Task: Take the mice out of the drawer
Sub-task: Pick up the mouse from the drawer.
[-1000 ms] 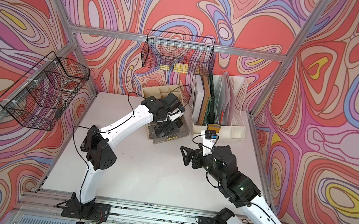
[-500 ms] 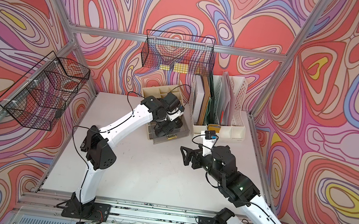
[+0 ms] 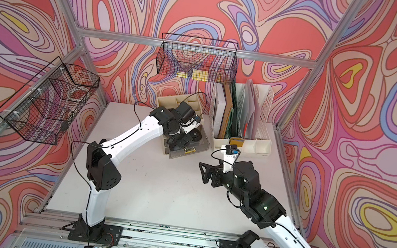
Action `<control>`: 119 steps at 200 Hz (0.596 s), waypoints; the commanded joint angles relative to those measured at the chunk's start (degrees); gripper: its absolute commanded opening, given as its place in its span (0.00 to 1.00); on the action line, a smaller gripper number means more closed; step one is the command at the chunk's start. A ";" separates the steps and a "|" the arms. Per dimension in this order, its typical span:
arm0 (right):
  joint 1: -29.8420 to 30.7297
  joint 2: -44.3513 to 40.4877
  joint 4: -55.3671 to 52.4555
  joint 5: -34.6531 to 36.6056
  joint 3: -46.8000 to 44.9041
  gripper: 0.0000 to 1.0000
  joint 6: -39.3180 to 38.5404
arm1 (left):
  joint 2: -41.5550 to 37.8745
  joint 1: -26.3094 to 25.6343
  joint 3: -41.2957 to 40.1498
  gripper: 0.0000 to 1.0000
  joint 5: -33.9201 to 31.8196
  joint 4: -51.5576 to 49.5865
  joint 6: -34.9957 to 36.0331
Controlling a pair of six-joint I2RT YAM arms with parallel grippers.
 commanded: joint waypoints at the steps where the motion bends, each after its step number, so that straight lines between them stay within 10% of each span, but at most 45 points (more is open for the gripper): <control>1: 0.08 -0.04 1.23 -1.63 -0.39 0.98 -0.43 | -5.92 -0.94 -2.32 0.44 1.57 4.58 0.14; 119: 0.06 0.45 -4.56 -9.00 5.18 0.98 -3.67 | -21.43 -2.02 -12.18 0.45 -5.79 4.12 -7.03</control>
